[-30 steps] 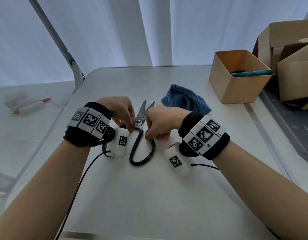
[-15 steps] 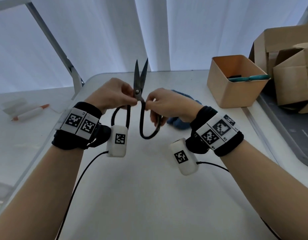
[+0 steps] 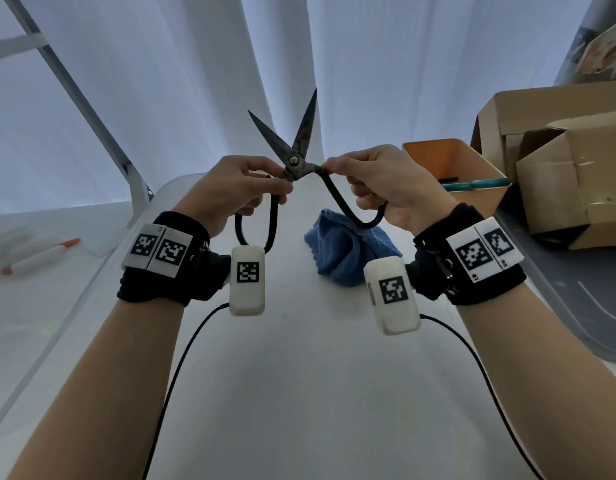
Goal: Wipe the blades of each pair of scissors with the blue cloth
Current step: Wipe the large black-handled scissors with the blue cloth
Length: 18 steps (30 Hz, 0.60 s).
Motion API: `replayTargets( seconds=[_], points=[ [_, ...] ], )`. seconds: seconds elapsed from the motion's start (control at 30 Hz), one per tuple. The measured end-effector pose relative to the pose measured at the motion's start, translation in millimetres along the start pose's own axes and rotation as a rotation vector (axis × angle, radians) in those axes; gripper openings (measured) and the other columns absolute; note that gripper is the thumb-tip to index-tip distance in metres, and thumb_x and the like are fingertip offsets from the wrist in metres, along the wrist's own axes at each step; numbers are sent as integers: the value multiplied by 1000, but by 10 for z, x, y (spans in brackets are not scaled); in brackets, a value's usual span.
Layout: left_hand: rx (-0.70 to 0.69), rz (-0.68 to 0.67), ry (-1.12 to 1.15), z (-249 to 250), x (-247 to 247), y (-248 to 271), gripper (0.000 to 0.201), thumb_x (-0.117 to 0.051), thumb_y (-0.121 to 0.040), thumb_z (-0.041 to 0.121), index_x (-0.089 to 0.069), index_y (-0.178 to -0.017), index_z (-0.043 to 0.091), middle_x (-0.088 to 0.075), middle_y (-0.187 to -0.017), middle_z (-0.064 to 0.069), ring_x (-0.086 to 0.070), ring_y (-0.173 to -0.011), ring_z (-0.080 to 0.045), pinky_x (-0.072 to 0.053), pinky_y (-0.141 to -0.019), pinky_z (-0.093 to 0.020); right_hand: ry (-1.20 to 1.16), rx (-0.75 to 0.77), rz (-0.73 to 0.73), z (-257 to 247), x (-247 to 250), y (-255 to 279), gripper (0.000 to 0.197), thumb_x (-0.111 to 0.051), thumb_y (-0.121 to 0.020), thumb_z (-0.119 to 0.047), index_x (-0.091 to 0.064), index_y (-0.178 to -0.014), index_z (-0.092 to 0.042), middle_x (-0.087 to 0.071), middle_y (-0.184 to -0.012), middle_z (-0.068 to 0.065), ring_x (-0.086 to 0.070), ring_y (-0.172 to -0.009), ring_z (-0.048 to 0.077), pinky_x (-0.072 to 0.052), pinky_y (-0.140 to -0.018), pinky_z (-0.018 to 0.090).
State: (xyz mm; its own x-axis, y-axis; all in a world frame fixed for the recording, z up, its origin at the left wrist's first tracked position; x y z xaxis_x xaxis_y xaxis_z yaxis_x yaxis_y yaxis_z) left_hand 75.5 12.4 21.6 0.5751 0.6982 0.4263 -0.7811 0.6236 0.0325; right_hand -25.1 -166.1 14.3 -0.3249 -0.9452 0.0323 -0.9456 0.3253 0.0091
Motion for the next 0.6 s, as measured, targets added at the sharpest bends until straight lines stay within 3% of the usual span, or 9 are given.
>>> replayTargets(
  seconds=[0.2,0.3,0.4,0.47,0.57,0.6],
  points=[
    [34,-100,-55,55,20,-122,17,-78,-82,20,-75,-96,10,-68,-74,-1,-28,-56,-11,-22,-46,-18,40,-19,-55,-48,241,1,26,-74,-89,-20,-75,-107,-1,-32,-55,-8,-19,-53,10,-21,-41,17],
    [18,-114,0,48,22,-165,19,-78,-80,29,-74,-96,18,-65,-74,1,-31,-58,-10,-24,-56,-22,31,-30,-89,-42,316,-11,26,-73,-89,-20,-75,-108,-2,-29,-56,-8,-18,-54,10,-20,-41,16],
    [24,-181,142,-22,5,-197,49,-83,-63,45,-70,-103,20,-64,-77,2,-35,-57,-7,-31,-59,-18,17,-39,-112,-35,370,-12,25,-70,-91,-20,-76,-108,-3,-27,-57,-8,-16,-56,11,-19,-41,16],
    [19,-294,264,-64,-36,-207,61,-87,-59,47,-65,-107,17,-63,-78,1,-44,-57,-5,-42,-60,-14,23,-38,-130,-47,409,-2,23,-69,-92,-20,-76,-107,-3,-24,-59,-6,-14,-59,13,-18,-41,17],
    [33,-409,332,-89,-110,-194,41,-81,-76,36,-63,-106,14,-60,-78,-1,-59,-72,-11,-57,-80,-30,54,-46,-148,-51,444,15,25,-68,-93,-19,-75,-109,-1,-22,-61,-4,-13,-59,12,-19,-41,16],
    [48,-411,335,-82,-131,-181,30,-74,-84,29,-63,-106,14,-60,-78,-2,-60,-72,-13,-58,-81,-35,62,-50,-149,-45,449,14,26,-68,-92,-19,-74,-110,0,-22,-61,-4,-14,-58,12,-18,-40,16]
  ],
)
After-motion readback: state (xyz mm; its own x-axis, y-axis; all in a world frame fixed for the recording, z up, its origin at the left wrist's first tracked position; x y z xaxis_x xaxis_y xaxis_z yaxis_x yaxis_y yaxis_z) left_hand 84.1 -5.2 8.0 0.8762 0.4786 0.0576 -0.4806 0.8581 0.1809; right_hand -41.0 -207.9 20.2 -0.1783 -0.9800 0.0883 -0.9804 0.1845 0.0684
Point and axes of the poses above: each hand's wrist, its own y-axis away from the middle knuckle, its own x-axis out of the back of the hand, z = x × y, the point moved 5 cm from there along -y, towards the middle knuckle
